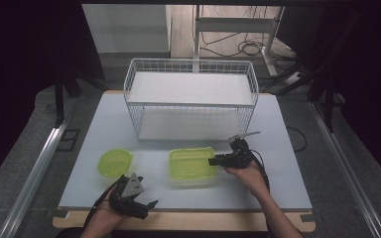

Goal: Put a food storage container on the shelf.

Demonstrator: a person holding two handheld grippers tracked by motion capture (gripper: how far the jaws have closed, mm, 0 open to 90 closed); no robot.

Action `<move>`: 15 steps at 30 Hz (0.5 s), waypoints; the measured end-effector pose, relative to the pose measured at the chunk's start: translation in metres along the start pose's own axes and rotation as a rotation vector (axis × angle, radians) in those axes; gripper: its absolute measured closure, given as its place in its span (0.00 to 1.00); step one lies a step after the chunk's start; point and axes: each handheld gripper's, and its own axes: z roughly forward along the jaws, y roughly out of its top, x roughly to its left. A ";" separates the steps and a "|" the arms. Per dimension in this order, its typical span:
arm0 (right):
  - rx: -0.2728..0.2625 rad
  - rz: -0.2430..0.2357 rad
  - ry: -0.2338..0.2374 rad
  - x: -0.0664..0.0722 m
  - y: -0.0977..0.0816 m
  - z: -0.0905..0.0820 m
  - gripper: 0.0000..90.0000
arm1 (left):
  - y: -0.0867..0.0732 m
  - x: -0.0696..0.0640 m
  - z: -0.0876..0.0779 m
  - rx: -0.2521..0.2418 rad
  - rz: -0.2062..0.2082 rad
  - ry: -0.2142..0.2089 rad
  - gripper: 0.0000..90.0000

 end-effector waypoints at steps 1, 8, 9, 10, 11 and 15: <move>0.005 0.013 0.002 0.000 0.001 0.000 0.68 | 0.000 0.000 0.000 0.001 0.002 0.001 0.10; 0.037 0.136 0.126 -0.005 0.003 0.001 0.86 | 0.001 -0.003 0.001 0.003 0.016 0.000 0.10; 0.039 0.148 0.146 -0.003 0.004 0.001 0.88 | 0.001 -0.003 0.001 0.004 0.018 0.000 0.10; 0.042 0.147 0.150 -0.002 0.005 0.000 0.88 | 0.001 -0.003 0.001 0.004 0.018 0.000 0.10; 0.047 0.143 0.146 -0.001 0.006 0.000 0.89 | 0.001 -0.003 0.001 0.004 0.019 0.001 0.10; 0.036 0.155 0.151 -0.001 0.004 -0.002 0.89 | 0.001 -0.003 0.000 0.001 0.015 -0.001 0.10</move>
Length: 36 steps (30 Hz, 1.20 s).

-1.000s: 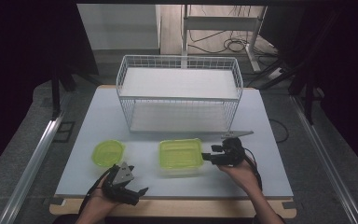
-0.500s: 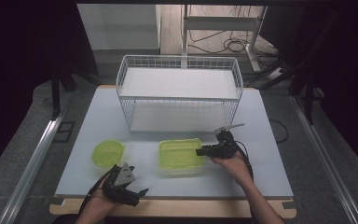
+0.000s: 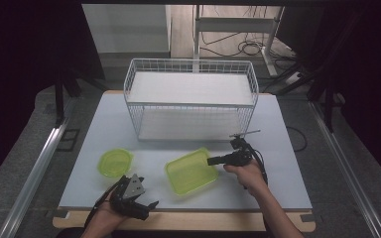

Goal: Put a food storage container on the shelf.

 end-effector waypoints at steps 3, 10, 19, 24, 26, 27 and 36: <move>-0.016 0.004 0.000 0.000 -0.002 -0.002 0.89 | 0.000 0.000 -0.001 -0.004 -0.005 0.001 0.10; -0.070 -0.019 0.017 0.010 0.001 -0.014 0.89 | 0.000 0.002 -0.002 -0.027 -0.022 -0.011 0.10; -0.143 -0.057 0.025 0.030 0.011 -0.032 0.89 | 0.000 0.002 -0.002 -0.027 -0.020 -0.007 0.10; -0.191 -0.064 0.023 0.039 0.019 -0.044 0.89 | 0.000 0.002 -0.003 -0.030 -0.024 -0.006 0.10; -0.205 -0.067 0.021 0.043 0.023 -0.049 0.89 | 0.000 0.002 -0.003 -0.028 -0.021 -0.003 0.10; -0.211 -0.069 0.022 0.046 0.026 -0.051 0.89 | 0.000 0.003 -0.003 -0.029 -0.021 -0.001 0.10; -0.304 -0.093 0.005 0.068 0.050 -0.075 0.89 | -0.001 0.004 -0.004 -0.027 -0.024 -0.001 0.10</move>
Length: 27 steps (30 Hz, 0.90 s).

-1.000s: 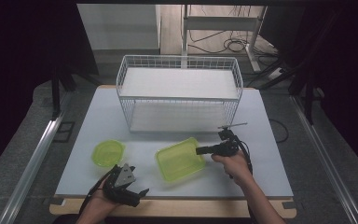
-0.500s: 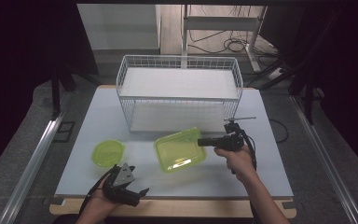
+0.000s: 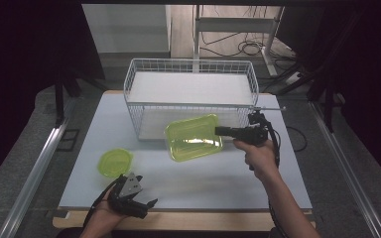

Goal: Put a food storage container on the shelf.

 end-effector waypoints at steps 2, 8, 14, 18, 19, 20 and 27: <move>-0.014 -0.003 -0.004 0.004 0.008 -0.002 0.89 | 0.000 0.000 0.000 0.004 0.003 -0.001 0.10; -0.054 -0.011 -0.017 0.013 0.030 -0.006 0.89 | 0.000 0.000 0.000 0.003 0.004 0.003 0.10; -0.084 -0.023 -0.034 0.021 0.051 -0.007 0.89 | 0.000 0.000 0.000 0.003 0.005 0.003 0.10; -0.107 -0.032 -0.065 0.025 0.066 -0.006 0.89 | 0.000 0.000 0.000 0.000 0.002 0.003 0.10; -0.113 -0.032 -0.073 0.026 0.070 -0.006 0.89 | 0.000 0.000 0.000 -0.001 0.002 0.004 0.10; -0.121 -0.029 -0.080 0.026 0.073 -0.005 0.89 | 0.000 0.000 0.000 0.000 0.002 0.004 0.10; -0.159 -0.017 -0.133 0.025 0.095 0.002 0.89 | 0.000 0.000 0.001 0.005 0.007 0.002 0.10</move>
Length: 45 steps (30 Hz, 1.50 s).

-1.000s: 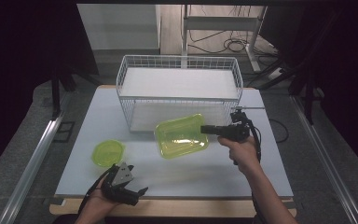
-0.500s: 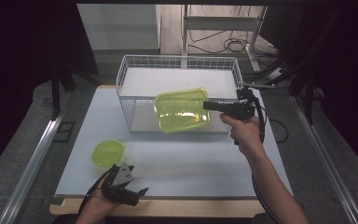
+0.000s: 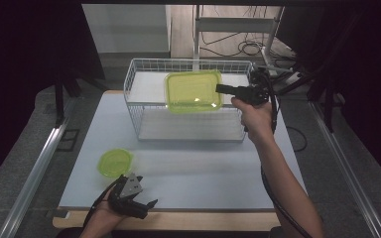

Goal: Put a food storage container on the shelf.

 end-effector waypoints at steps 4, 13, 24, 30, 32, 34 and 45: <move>-0.008 0.009 -0.032 -0.002 0.007 0.008 0.89 | 0.000 0.000 0.000 -0.002 -0.001 -0.001 0.10; -0.016 0.034 -0.093 -0.013 0.012 0.021 0.89 | 0.000 0.000 0.000 -0.001 0.003 -0.004 0.10; -0.024 -0.013 -0.171 -0.014 0.011 0.026 0.82 | 0.000 -0.002 0.001 0.009 0.016 -0.008 0.10; -0.012 -0.045 -0.227 -0.015 0.012 0.031 0.76 | 0.000 -0.002 0.001 0.014 0.020 -0.007 0.10; -0.005 -0.068 -0.256 -0.014 0.013 0.033 0.75 | 0.000 -0.001 0.001 0.015 0.020 -0.007 0.10; 0.000 -0.075 -0.258 -0.014 0.014 0.034 0.75 | 0.000 -0.002 0.002 0.016 0.020 -0.008 0.10; 0.005 -0.115 -0.297 -0.016 0.013 0.041 0.65 | 0.000 -0.003 0.002 0.019 0.027 -0.010 0.10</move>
